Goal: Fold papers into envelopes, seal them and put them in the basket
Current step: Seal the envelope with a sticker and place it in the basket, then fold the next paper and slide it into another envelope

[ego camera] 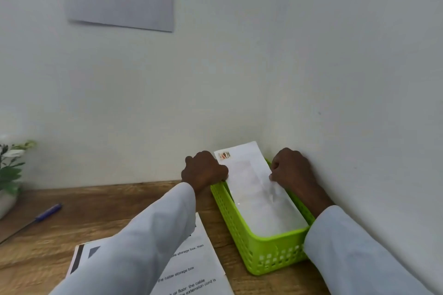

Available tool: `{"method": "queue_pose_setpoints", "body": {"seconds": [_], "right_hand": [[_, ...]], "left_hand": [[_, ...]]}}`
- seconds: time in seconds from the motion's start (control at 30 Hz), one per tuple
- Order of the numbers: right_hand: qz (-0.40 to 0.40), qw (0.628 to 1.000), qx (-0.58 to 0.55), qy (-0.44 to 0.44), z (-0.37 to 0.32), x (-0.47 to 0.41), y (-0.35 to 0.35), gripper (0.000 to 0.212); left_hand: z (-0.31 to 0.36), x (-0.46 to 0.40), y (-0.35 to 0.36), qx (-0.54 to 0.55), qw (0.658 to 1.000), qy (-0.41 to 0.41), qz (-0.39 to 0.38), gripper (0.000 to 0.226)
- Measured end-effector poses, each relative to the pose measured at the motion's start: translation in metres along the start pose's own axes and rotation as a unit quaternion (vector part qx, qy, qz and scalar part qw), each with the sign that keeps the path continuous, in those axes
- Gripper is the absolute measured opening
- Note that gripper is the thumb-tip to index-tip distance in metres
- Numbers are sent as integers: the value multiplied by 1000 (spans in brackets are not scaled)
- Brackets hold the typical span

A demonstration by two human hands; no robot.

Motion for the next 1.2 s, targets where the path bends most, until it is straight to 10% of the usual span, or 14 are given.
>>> {"method": "queue_pose_setpoints", "body": {"seconds": [0.5,0.87,1.2], "right_hand": [[-52,990,130,-27,-3,2,14,22],[-21,992,-75,-95,-30,26,-12,7],[-275,855,-354,-262,-117,90,35,11]], "left_hand": [[7,4,17,-128,989,23,68,26],[-16,36,-19,-12,980,171,96,24],[-109,112,-79,-100,986,128,-29,30]]}}
Point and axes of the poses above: each hand's wrist, its own x-axis away from the middle knuckle, its own y-axis out of the palm, z = x × y, the point moved 2 cm from there along -x, towards the middle knuckle, and after that the axes turned 13 degrees about -z, right-handed, at the moved point
